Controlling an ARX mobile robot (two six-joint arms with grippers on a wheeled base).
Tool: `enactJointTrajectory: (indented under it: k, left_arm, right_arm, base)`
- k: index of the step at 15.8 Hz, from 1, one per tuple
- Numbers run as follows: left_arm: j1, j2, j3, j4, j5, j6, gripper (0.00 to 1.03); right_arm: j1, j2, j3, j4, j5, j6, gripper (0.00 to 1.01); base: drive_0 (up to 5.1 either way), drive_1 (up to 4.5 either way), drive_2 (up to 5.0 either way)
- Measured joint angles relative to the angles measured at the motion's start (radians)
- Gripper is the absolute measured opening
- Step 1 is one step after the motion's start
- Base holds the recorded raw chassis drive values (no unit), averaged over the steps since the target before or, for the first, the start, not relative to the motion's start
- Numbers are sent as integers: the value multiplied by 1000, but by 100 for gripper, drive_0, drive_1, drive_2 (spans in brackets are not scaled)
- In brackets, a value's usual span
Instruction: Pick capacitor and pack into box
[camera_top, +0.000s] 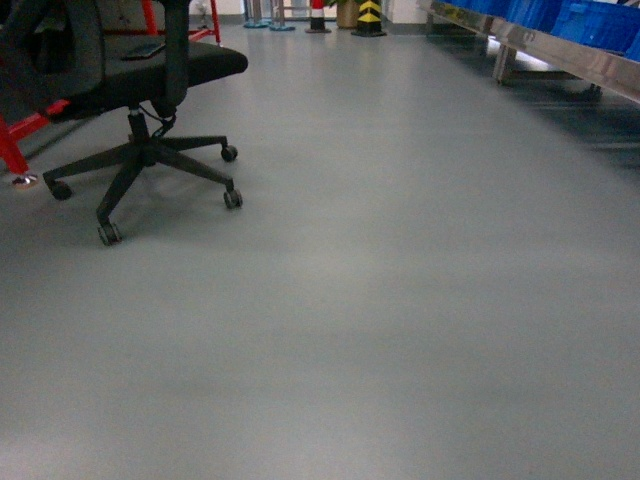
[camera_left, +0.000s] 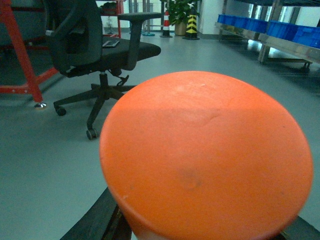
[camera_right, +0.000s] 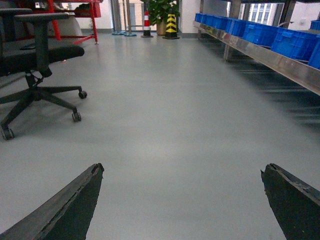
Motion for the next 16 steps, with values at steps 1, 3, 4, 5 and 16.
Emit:
enactJointTrajectory:
  k: [1, 3, 4, 5, 16]
  left_arm:
    - [0, 0, 0, 0, 1, 0, 44]
    - [0, 0, 0, 0, 0, 0, 44]
    - [0, 0, 0, 2, 0, 0, 44]
    - [0, 0, 0, 3, 1, 0, 44]
    - [0, 0, 0, 0, 0, 0, 44]
  right_arm:
    - [0, 0, 0, -4, 0, 0, 98]
    - [0, 0, 0, -2, 0, 0, 98]
    - [0, 0, 0, 1, 0, 0, 98]
    - [0, 0, 0, -5, 0, 0, 98]
    - [0, 0, 0, 1, 0, 0, 98]
  base:
    - [-495, 251, 251]
    - [-495, 251, 251]
    - [-495, 251, 251]
    - [-495, 251, 251]
    - [-495, 251, 251]
